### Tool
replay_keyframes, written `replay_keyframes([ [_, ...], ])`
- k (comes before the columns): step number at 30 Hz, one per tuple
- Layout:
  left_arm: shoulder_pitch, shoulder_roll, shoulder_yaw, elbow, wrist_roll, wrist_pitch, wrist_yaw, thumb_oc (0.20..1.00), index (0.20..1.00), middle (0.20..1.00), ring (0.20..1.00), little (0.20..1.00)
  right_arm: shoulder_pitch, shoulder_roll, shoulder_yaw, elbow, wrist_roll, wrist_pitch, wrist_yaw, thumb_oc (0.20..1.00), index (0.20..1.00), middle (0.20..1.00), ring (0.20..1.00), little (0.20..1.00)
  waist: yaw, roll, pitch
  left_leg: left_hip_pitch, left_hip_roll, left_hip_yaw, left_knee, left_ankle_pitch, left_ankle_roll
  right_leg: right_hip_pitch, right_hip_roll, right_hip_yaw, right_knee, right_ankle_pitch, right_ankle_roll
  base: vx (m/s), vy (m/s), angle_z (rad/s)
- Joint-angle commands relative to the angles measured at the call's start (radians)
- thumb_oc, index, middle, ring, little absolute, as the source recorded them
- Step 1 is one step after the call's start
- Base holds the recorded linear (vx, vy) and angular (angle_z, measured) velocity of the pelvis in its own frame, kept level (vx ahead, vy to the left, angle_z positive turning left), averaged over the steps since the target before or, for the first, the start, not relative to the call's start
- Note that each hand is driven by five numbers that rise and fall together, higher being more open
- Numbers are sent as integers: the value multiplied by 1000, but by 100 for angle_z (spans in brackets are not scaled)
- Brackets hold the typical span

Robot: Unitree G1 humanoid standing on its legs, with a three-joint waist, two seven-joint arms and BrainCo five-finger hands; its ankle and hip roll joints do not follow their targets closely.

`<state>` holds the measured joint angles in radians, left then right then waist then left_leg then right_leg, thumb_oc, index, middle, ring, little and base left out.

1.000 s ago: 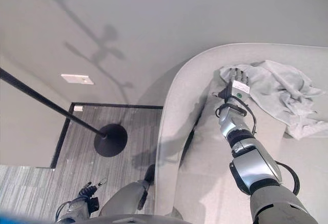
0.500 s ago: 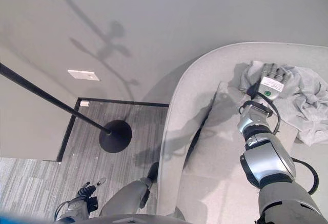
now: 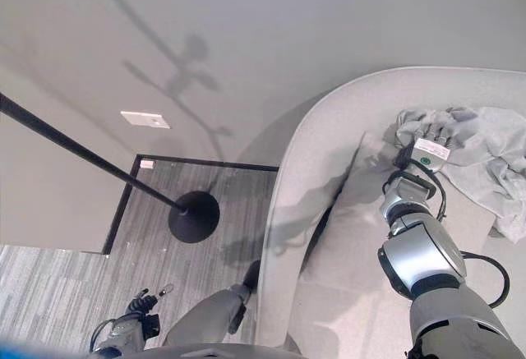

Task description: Hang the clothes on the sofa on the clothes rack.

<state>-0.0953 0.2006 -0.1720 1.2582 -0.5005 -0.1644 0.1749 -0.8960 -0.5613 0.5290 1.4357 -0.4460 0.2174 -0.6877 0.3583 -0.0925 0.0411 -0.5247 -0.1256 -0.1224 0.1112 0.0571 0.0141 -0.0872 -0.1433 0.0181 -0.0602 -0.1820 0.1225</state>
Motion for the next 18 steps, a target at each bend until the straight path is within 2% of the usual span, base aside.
replay_keyframes([
  [1,-51,32,8,-10,-44,-30,28,1000,1000,1000,1000,1000,-91,-51,20,-32,55,-27,33,200,200,200,200,200,22,-15,72,-135,8,19,236,-145,-11,73,-119,5,-27,320,75,0,0,0],
  [10,-65,43,30,9,-37,-25,56,1000,1000,1000,1000,1000,-70,-57,-22,-50,139,-55,21,200,200,200,200,200,-9,-32,73,-106,21,32,247,-157,-10,90,-123,25,-27,344,72,-14,-9,-3],
  [18,-39,61,67,40,18,-10,65,1000,1000,1000,1000,1000,-22,-163,-92,-162,178,-76,-2,200,200,200,200,200,-82,-73,35,8,43,29,141,-124,-12,129,-105,29,-27,336,64,-30,-59,-1],
])
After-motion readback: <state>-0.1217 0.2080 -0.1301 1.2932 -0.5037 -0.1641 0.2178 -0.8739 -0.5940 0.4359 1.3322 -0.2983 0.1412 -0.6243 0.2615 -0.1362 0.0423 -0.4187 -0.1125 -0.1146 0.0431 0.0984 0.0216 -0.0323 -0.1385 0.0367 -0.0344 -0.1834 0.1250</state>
